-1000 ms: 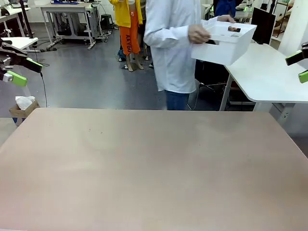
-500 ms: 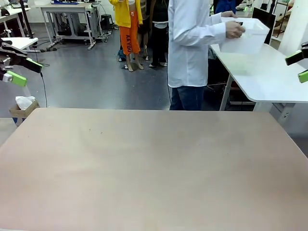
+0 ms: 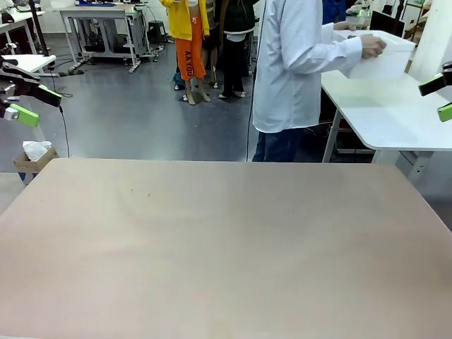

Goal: Stack the cups and store them in the basket.
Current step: Place the stack of Reusable plastic cups into the Pantry Basket.

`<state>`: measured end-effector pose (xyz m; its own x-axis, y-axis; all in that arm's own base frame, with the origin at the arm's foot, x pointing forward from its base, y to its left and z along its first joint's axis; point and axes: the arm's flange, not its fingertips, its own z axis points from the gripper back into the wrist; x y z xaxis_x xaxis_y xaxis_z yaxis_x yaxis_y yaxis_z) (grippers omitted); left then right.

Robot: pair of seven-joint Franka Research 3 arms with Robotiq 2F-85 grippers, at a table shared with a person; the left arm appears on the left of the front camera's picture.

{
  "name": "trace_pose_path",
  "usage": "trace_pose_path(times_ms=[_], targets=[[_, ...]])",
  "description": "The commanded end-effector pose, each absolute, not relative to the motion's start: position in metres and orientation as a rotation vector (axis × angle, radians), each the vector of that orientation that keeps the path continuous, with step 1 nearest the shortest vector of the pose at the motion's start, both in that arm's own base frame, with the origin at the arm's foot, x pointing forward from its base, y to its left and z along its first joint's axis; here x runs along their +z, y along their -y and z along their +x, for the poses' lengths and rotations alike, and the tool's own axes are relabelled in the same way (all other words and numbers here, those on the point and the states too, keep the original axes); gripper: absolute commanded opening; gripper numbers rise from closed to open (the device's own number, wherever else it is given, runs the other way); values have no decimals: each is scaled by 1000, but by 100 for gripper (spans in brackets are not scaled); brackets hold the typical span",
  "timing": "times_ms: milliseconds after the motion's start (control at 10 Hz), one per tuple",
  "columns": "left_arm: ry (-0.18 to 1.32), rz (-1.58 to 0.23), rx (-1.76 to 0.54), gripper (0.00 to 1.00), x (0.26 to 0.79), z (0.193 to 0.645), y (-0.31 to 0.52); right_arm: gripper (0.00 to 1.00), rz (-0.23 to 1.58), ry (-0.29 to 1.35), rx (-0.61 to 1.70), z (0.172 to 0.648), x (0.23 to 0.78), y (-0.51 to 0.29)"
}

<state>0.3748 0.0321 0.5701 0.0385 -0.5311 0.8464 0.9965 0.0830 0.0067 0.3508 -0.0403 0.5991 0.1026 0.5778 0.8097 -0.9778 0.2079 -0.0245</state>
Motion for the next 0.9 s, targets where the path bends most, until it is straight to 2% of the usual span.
trace_pose_path(times_ms=[0,800], targets=[[820,-754,-1346,100,573,374,-31,100,631,832,1273,351,598,39],[820,-754,-1346,100,573,374,-31,100,631,832,1273,351,598,39]])
